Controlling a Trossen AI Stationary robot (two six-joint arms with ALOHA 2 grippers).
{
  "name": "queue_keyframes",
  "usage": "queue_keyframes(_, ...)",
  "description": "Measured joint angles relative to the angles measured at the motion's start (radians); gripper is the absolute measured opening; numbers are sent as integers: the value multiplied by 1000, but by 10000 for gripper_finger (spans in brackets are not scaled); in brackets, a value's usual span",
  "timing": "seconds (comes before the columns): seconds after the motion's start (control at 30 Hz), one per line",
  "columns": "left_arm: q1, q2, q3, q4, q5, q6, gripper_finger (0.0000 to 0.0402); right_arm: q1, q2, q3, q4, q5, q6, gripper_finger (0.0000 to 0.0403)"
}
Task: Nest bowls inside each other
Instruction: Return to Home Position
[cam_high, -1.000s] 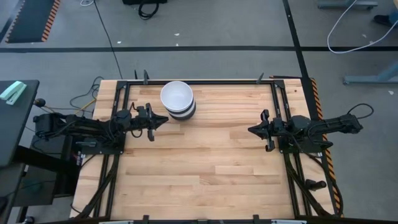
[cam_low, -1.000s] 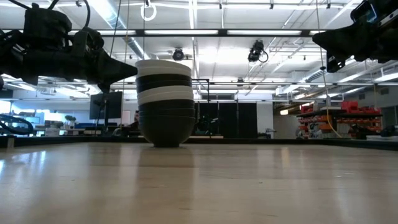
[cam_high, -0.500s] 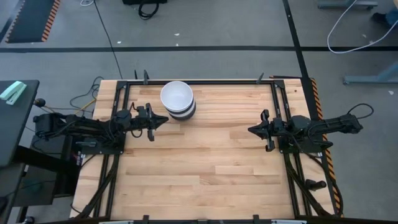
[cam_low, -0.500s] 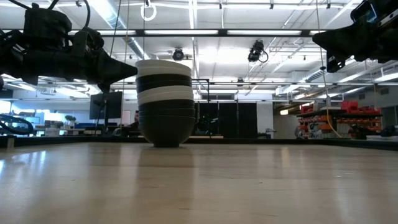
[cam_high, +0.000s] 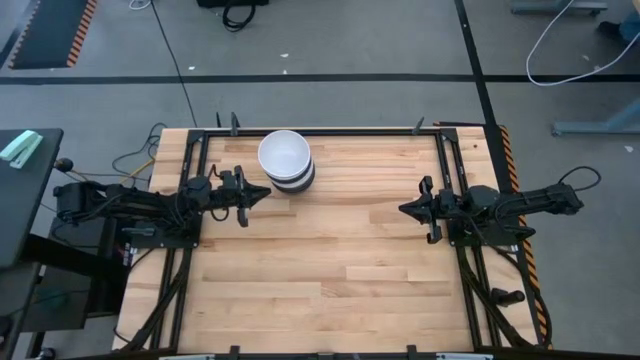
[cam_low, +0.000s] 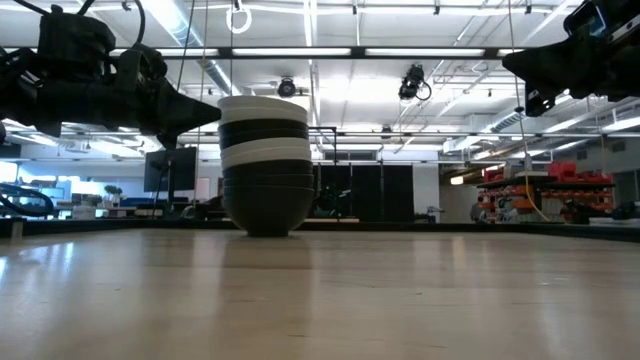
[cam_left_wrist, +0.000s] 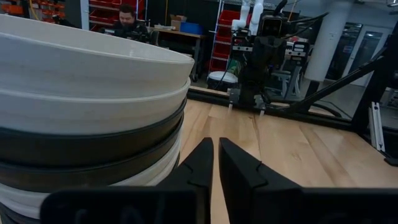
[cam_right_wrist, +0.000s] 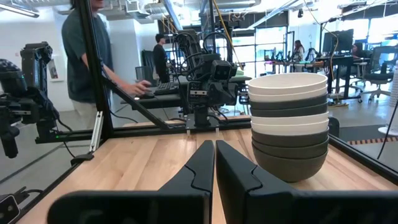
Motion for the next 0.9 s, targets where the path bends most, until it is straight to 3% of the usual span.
queue_keyframes(0.9,0,0,0,0,0,0,34,0,0,0,0,0,0,23)
